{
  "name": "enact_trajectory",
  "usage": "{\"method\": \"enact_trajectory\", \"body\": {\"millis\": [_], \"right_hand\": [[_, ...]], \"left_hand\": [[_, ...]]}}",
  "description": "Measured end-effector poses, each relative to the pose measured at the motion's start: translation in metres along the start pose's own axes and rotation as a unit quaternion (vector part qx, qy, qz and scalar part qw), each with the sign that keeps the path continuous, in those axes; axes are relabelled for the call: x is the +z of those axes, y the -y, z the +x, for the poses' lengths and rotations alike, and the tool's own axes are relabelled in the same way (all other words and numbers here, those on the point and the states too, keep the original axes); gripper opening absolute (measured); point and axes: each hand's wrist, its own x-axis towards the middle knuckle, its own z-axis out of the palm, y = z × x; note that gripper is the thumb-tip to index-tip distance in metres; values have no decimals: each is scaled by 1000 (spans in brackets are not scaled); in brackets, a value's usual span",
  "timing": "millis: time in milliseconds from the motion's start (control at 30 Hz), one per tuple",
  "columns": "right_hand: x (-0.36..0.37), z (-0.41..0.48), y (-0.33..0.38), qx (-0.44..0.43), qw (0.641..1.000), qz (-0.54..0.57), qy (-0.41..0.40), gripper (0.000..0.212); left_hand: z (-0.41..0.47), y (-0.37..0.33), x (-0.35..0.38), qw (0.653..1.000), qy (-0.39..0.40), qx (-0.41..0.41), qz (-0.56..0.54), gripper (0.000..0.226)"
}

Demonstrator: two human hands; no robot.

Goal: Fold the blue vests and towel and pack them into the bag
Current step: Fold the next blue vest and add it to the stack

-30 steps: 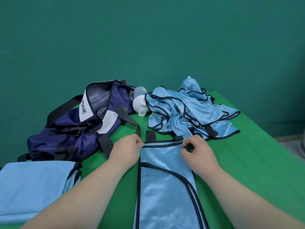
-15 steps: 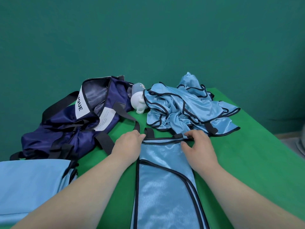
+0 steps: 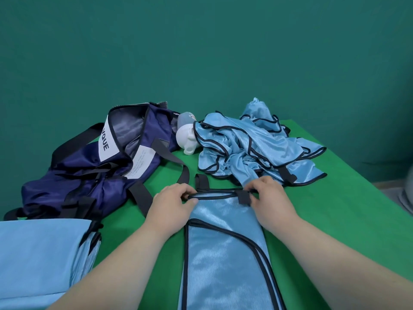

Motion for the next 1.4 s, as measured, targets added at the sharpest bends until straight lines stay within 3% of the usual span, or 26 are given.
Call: {"method": "enact_trajectory", "body": {"millis": [167, 367, 500, 667, 867, 967, 1200, 1333, 1400], "right_hand": [[-14, 12, -3, -27, 997, -23, 68, 8], [-19, 25, -8, -42, 991, -54, 116, 31], [-15, 30, -8, -31, 993, -49, 107, 33], [-11, 21, -11, -31, 997, 19, 63, 31], [-11, 22, -18, -41, 996, 3, 77, 11], [-13, 25, -20, -28, 996, 2, 82, 28], [-9, 13, -13, -7, 999, 42, 16, 26], [-17, -6, -9, 29, 993, 115, -14, 58], [-22, -23, -9, 35, 990, 136, -16, 61]], "left_hand": [[3, 1, 1, 998, -1, -43, -48, 9], [10, 6, 6, 997, 1, -60, -41, 20], [14, 6, 8, 998, 5, -55, -23, 11], [10, 3, 6, 993, -12, -58, -104, 15], [8, 3, 6, 995, -8, -50, -92, 7], [9, 3, 9, 997, -11, -49, -61, 5], [9, 2, 12, 998, -32, -47, -25, 5], [7, 0, 9, 999, -44, -21, -17, 26], [3, -4, 6, 999, -50, 4, -10, 29]]}}
